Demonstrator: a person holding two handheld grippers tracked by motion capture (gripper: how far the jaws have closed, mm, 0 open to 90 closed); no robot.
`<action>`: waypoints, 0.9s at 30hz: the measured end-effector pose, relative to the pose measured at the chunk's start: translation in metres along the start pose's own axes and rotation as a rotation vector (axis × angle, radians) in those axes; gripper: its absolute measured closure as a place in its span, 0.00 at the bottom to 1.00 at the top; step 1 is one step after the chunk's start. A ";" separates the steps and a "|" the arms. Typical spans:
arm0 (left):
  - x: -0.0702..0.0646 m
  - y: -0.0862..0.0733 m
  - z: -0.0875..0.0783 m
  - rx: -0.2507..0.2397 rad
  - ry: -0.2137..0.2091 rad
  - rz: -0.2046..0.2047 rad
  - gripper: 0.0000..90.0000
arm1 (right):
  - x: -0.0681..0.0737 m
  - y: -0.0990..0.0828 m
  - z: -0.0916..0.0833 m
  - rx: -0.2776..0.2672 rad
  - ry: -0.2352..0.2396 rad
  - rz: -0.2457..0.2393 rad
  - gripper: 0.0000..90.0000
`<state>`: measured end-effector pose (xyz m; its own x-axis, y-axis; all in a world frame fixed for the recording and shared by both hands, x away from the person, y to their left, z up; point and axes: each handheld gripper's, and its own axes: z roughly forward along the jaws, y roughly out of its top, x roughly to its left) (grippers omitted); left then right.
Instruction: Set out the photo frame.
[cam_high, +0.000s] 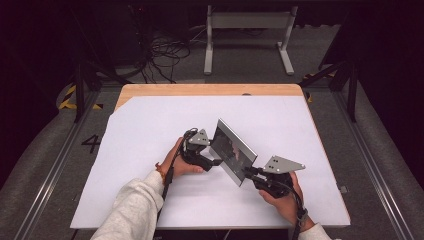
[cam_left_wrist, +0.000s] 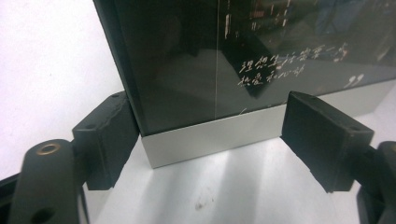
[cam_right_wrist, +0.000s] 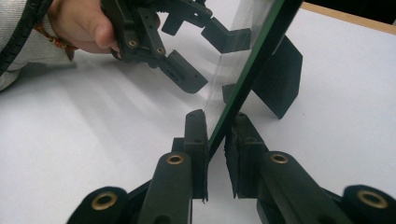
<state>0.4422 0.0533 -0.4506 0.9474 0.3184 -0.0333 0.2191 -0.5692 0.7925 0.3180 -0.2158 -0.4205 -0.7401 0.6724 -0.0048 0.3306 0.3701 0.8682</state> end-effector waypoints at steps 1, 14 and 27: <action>0.000 0.000 0.000 0.000 0.000 0.000 0.23 | 0.000 0.000 0.000 0.000 0.000 0.000 0.88; -0.010 -0.010 -0.018 0.046 0.038 0.040 0.31 | -0.008 -0.001 0.002 -0.011 0.031 0.030 0.91; -0.014 -0.014 -0.029 0.079 0.017 0.069 0.33 | -0.012 0.000 0.002 -0.001 0.032 0.020 0.89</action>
<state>0.4187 0.0783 -0.4438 0.9570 0.2886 0.0307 0.1716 -0.6479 0.7421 0.3278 -0.2231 -0.4216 -0.7514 0.6592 0.0286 0.3451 0.3558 0.8685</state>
